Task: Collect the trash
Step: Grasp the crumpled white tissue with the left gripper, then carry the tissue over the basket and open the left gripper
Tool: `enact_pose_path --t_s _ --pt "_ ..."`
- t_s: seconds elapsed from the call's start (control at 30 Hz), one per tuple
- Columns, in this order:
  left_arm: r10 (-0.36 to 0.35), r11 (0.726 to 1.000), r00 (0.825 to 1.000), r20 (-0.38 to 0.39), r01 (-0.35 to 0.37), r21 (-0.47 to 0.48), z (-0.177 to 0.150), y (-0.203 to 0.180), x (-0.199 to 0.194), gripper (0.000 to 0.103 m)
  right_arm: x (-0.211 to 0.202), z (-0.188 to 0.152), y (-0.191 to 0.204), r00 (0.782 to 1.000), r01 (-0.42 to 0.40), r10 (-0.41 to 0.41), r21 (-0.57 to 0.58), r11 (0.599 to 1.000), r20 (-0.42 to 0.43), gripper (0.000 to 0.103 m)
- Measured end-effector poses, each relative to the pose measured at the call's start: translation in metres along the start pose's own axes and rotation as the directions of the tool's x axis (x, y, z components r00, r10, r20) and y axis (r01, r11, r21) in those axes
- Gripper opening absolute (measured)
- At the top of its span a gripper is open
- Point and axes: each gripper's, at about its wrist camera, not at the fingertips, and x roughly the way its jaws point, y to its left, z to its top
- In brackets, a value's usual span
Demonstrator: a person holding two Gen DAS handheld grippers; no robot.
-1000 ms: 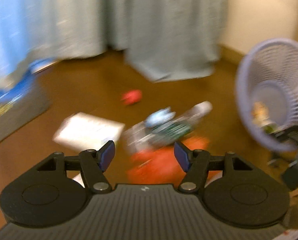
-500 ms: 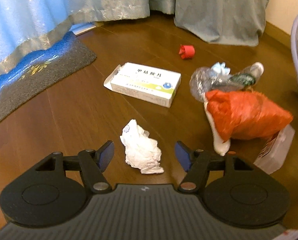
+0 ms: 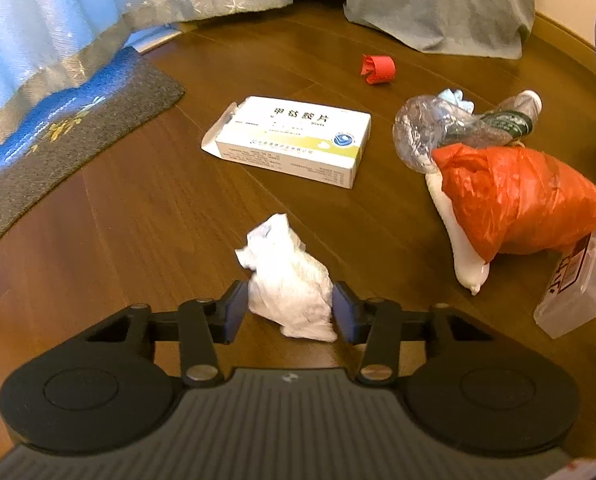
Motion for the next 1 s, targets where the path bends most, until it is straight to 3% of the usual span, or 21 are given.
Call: enact_pose_path --t_s 0.2,0.4,0.73,0.87,1.0 --pt "-0.002 1.0 1.0 -0.007 0.002 -0.002 -0.001 0.001 -0.004 0.031 0.0 0.0 0.0 1.0 0.001 -0.001 0.001 1.0 -0.001 0.004" --pt "-0.015 0.999 1.0 0.016 0.016 -0.029 0.005 -0.001 -0.021 0.031 0.0 0.0 0.0 1.0 0.001 -0.001 0.001 1.0 -0.001 0.004" --pt "-0.094 0.995 0.989 0.114 0.097 -0.019 0.038 -0.022 -0.051 0.031 0.0 0.0 0.0 1.0 0.001 -0.001 0.001 1.0 0.0 0.004" --pt "-0.169 0.985 0.973 0.157 0.163 0.047 0.055 -0.045 -0.067 0.031 0.0 0.0 0.0 1.0 0.001 -0.001 0.001 1.0 -0.001 0.004" --pt "-0.301 0.952 0.931 0.207 0.279 0.13 0.08 -0.079 -0.086 0.031 0.0 0.0 -0.001 1.0 0.002 -0.002 0.005 1.0 0.0 0.004"
